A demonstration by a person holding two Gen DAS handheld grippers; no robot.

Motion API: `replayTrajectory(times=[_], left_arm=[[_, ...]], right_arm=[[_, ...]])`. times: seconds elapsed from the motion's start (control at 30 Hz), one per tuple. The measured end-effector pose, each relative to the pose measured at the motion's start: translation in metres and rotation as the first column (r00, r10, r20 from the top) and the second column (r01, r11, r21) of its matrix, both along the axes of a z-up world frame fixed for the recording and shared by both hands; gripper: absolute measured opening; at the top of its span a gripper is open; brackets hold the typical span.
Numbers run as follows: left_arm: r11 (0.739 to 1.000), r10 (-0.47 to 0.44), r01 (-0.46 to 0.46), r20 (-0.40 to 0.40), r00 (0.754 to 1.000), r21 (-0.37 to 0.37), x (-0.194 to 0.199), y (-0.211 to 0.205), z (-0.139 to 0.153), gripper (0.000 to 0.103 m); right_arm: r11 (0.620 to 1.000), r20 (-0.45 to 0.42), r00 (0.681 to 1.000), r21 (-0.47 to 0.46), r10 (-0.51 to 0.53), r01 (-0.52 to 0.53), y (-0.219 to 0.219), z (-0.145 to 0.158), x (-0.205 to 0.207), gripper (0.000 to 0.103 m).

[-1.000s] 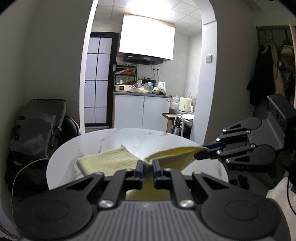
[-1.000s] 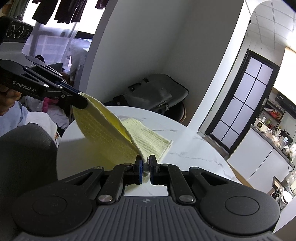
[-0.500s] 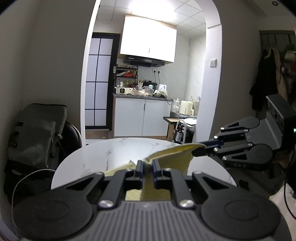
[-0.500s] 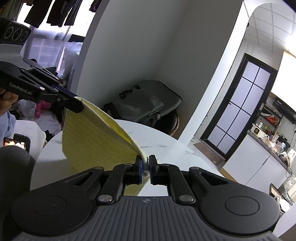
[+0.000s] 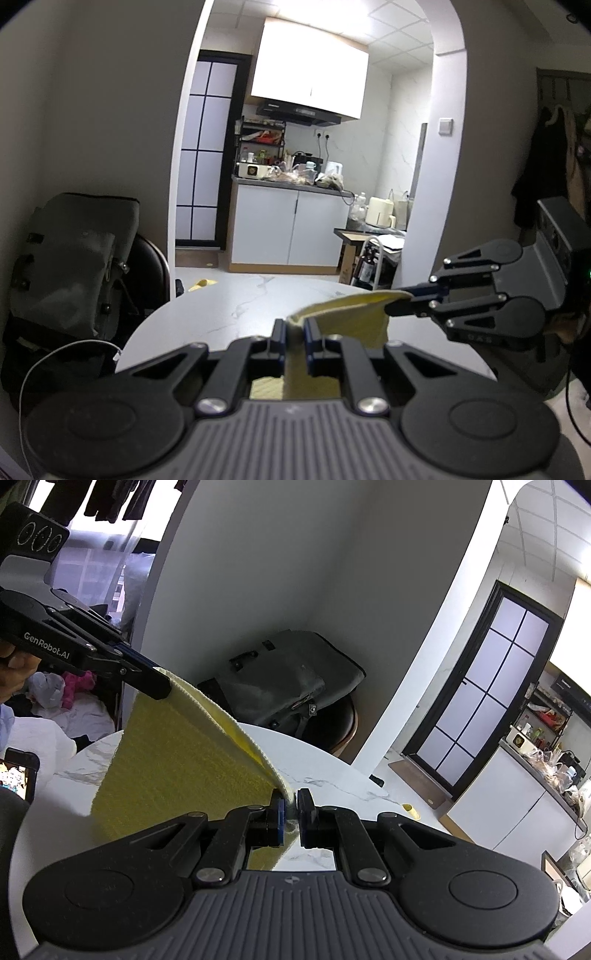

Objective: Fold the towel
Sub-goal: 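Lay the held towel end down onto the towel with both grippers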

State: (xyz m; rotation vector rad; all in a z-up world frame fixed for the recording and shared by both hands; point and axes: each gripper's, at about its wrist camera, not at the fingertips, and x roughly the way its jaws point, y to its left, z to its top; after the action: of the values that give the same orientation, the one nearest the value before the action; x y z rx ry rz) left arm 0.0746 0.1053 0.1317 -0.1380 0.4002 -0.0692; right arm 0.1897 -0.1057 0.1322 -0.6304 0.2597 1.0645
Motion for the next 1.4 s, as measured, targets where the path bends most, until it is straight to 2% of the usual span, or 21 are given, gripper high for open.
replayTrajectory(times=[0.37, 0.67, 1.03, 1.4], left_arm=[[0.998, 0.039, -0.042, -0.063, 0.997, -0.051, 0.025, 0.027, -0.032, 0.011], [0.991, 0.100, -0.105, -0.064, 0.993, -0.082, 0.035, 0.035, -0.046, 0.011], [0.989, 0.103, -0.112, -0.095, 0.990, -0.094, 0.052, 0.046, -0.058, 0.011], [0.985, 0.117, -0.135, -0.158, 0.980, -0.106, 0.060, 0.051, -0.071, 0.019]], right_arm=[[0.999, -0.042, 0.999, -0.043, 0.016, -0.017, 0.028, -0.022, 0.027, 0.008], [0.998, -0.078, 0.997, -0.060, 0.024, -0.029, 0.039, -0.039, 0.041, 0.008], [0.996, -0.098, 0.995, -0.085, 0.032, -0.040, 0.046, -0.048, 0.050, 0.008], [0.995, -0.115, 0.993, -0.095, 0.031, -0.042, 0.051, -0.055, 0.059, 0.008]])
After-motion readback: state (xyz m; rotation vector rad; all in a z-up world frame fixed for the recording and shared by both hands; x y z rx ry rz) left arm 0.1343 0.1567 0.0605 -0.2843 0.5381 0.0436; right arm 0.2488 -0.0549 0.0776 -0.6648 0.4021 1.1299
